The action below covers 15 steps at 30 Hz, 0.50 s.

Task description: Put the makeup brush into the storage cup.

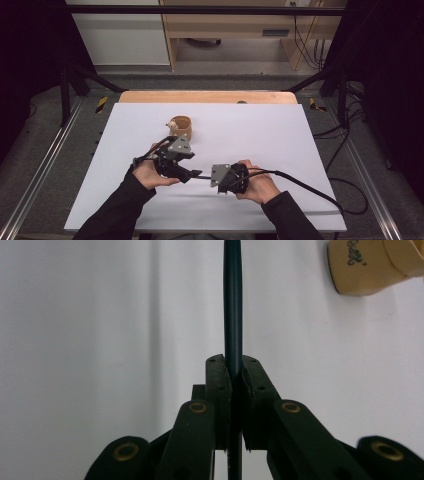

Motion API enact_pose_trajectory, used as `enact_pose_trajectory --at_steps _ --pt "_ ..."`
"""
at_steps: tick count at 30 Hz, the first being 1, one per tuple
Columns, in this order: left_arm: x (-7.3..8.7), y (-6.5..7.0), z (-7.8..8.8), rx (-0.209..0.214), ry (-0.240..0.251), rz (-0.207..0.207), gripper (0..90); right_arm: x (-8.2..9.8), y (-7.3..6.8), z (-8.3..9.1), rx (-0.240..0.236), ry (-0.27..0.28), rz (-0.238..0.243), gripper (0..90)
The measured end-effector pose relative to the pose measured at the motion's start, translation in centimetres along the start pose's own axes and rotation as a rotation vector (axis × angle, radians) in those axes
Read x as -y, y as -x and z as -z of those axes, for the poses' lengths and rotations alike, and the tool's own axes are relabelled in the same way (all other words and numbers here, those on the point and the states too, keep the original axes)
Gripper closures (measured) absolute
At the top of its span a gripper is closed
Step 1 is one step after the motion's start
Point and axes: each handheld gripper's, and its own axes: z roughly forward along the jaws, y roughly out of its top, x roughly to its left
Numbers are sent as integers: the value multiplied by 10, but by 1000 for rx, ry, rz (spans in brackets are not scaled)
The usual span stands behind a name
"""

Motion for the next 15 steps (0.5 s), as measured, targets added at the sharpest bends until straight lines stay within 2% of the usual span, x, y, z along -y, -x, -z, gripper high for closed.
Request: enact_pose_trajectory --at_steps 2,3,8,9,15 --pt "5 -2 5 -29 29 28 294 4 2 0 9 5 -16 844" --pt "7 -3 6 -38 31 28 264 7 3 1 11 1 -30 844" --pt "19 -7 18 -68 76 67 211 19 5 5 27 5 -83 844" --pt "22 -7 20 -71 93 80 201 21 5 5 41 11 -92 844" --pt "38 -9 31 -110 164 128 156 34 7 10 56 33 -149 843"
